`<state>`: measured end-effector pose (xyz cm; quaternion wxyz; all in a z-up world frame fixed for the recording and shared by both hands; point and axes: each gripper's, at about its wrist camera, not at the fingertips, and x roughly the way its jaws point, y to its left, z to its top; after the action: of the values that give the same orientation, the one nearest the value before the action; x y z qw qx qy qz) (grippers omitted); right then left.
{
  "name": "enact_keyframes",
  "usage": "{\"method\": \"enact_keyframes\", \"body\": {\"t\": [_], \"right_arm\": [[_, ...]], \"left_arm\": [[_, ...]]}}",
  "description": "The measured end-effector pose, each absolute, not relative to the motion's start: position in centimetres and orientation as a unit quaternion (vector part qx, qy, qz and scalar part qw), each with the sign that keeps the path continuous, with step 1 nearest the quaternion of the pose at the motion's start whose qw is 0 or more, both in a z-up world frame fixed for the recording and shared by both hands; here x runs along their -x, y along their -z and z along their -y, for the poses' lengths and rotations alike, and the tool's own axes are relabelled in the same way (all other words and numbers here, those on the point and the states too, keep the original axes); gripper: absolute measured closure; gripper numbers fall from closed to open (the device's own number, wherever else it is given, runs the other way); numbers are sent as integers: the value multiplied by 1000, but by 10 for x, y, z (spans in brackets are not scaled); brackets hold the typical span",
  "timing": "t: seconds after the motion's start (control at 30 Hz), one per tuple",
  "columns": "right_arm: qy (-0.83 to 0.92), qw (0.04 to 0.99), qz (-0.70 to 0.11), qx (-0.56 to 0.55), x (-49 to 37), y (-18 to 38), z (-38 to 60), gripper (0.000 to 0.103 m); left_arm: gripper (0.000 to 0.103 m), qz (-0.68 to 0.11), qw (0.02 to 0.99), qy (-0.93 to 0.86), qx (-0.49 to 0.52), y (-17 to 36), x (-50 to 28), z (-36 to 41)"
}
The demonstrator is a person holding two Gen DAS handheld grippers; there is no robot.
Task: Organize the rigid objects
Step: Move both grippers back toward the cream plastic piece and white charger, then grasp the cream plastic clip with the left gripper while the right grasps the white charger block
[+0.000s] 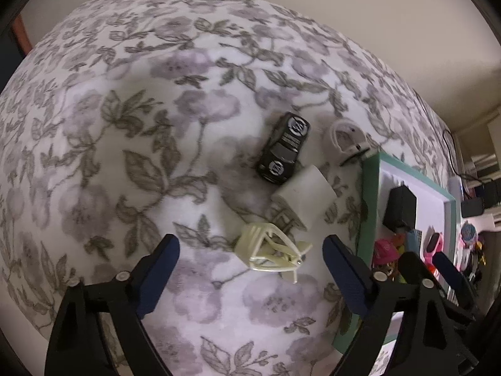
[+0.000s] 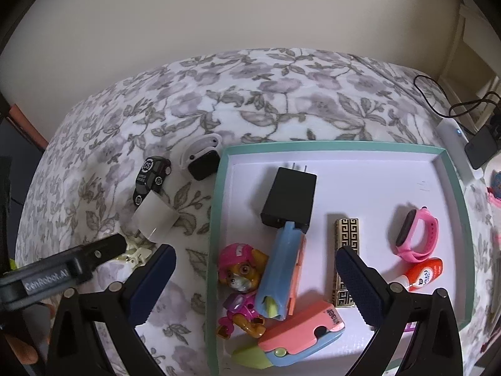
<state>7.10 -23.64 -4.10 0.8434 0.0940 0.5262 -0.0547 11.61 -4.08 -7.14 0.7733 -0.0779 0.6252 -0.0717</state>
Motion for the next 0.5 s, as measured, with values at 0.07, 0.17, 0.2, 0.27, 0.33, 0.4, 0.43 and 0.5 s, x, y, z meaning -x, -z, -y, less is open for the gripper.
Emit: {"method": "enact_keyframes", "body": {"t": [0.07,0.17,0.2,0.27,0.33,0.4,0.43,0.5], "right_arm": [[57,843,-526,-95,-71,41,237,0],[61,843,-526,-95,-71,41,238,0],[61,843,-526,-94,-71,41,238,0],[62,843,-526,-92,-70,41,237,0],[63,843,-526,-91,-70,40,237,0],[63,844,-525,-90,-70,40,237,0],[64,844,-525,-90,-70,40,237,0],[65,844,-524,-89,-69,39,238,0]], "left_arm": [[19,-630,768,79,75,74,-115,44],[20,-637,763,89,61,79,-112,53],[20,-639,762,92,49,81,-111,58],[26,-640,762,94,35,83,-109,62],[30,-644,758,97,26,87,-109,66],[35,-646,756,101,24,88,-109,67],[38,-646,756,103,24,88,-109,67],[45,-643,758,106,24,86,-109,67]]}}
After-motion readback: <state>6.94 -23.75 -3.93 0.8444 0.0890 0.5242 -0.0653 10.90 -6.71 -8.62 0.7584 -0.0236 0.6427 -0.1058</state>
